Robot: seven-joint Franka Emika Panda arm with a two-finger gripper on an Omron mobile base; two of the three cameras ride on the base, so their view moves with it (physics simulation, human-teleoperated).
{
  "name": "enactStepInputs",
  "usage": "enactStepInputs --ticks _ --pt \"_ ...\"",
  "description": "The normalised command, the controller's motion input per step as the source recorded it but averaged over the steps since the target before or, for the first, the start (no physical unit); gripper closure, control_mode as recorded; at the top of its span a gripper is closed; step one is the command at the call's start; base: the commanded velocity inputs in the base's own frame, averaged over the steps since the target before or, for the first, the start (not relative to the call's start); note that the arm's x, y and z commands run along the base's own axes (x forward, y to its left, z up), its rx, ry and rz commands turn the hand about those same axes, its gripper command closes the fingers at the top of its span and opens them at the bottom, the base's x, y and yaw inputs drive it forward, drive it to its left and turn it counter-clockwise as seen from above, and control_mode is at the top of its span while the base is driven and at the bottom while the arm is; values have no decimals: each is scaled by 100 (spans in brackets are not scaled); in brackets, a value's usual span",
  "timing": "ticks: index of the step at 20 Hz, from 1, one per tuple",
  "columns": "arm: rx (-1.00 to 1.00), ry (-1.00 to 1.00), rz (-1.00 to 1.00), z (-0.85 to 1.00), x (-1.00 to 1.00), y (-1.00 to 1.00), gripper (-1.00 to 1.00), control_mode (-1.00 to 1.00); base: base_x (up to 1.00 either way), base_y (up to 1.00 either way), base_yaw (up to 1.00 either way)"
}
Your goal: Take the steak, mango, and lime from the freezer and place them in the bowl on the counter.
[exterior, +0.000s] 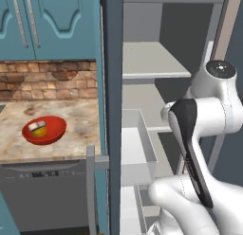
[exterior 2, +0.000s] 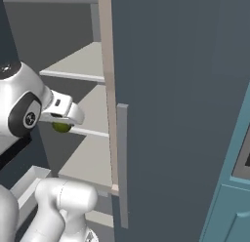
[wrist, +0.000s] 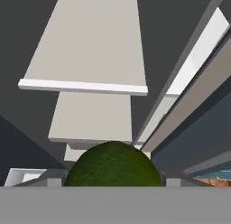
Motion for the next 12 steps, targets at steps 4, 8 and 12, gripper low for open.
enactStepInputs --ticks 4,8,12 --pt "1 7 0 -26 -16 0 100 -100 0 0 0" --pt "8 5 0 -15 -20 -1 100 -100 0 0 0" --pt "7 9 0 -9 -25 -4 100 -100 0 0 0"
